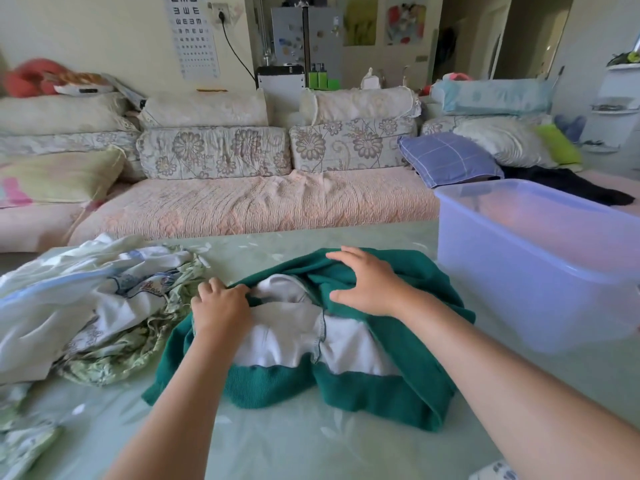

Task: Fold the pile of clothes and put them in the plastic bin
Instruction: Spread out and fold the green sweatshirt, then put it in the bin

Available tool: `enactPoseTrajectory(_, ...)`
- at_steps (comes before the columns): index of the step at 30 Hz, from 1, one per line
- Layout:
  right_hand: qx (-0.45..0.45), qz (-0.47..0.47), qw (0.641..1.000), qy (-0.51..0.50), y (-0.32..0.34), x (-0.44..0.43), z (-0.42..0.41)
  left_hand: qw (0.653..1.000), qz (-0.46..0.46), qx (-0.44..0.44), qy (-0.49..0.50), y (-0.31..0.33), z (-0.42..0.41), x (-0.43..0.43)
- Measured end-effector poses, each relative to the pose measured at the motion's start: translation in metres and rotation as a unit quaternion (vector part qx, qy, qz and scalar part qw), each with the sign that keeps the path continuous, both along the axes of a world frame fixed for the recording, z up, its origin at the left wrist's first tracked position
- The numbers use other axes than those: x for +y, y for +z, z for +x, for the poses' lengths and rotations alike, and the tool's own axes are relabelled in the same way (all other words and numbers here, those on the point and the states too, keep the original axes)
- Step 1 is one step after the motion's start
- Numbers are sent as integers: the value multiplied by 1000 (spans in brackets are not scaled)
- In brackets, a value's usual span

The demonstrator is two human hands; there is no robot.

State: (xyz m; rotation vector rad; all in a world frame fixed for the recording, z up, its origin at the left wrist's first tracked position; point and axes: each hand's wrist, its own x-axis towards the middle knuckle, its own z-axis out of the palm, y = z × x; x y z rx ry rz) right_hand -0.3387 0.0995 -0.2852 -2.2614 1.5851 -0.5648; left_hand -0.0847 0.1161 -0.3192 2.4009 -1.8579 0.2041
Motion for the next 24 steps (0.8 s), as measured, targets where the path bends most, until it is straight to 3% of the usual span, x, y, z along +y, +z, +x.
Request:
enactPoseTrajectory(2, 90, 58, 993, -40, 1, 3, -13, 997, -43, 22, -59, 6, -14, 3)
enactPoseTrajectory(5, 134, 148, 970, -137, -7, 7, -32, 963, -133, 101, -214, 15, -46, 5)
enactPoseTrajectory(8, 150, 87, 975, -141, -15, 9, -35, 934, -90, 141, -315, 10, -76, 8)
enactPoseTrajectory(10, 84, 7, 991, -105, -13, 11, -29, 924, -33, 139, -354, -1, -89, 8)
enactPoseTrajectory(11, 5, -5, 997, -75, -11, 12, -25, 917, -24, 149, -369, -5, -93, 7)
enactPoseTrajectory(13, -165, 37, 986, 4, -3, 18, -18, 896, -56, 224, -378, -2, -94, 5)
enactPoseTrajectory(15, -252, 108, 960, 58, 3, 25, -19, 883, -108, 277, -363, 9, -87, 2)
enactPoseTrajectory(18, -318, 121, 940, 14, 2, 22, -36, 909, -97, 228, -335, 24, -67, 5)
enactPoseTrajectory(19, -300, 66, 951, -32, 1, 17, -45, 927, -77, 191, -314, 26, -57, 6)
enactPoseTrajectory(21, -171, -51, 975, -131, -2, 7, -66, 967, -22, 108, -231, 29, -36, 4)
enactPoseTrajectory(22, -103, -68, 979, -160, -5, 4, -74, 980, 21, 69, -184, 31, -26, 4)
enactPoseTrajectory(24, -11, 14, 982, -186, -17, -2, -88, 982, 132, 6, -136, 38, -16, 8)
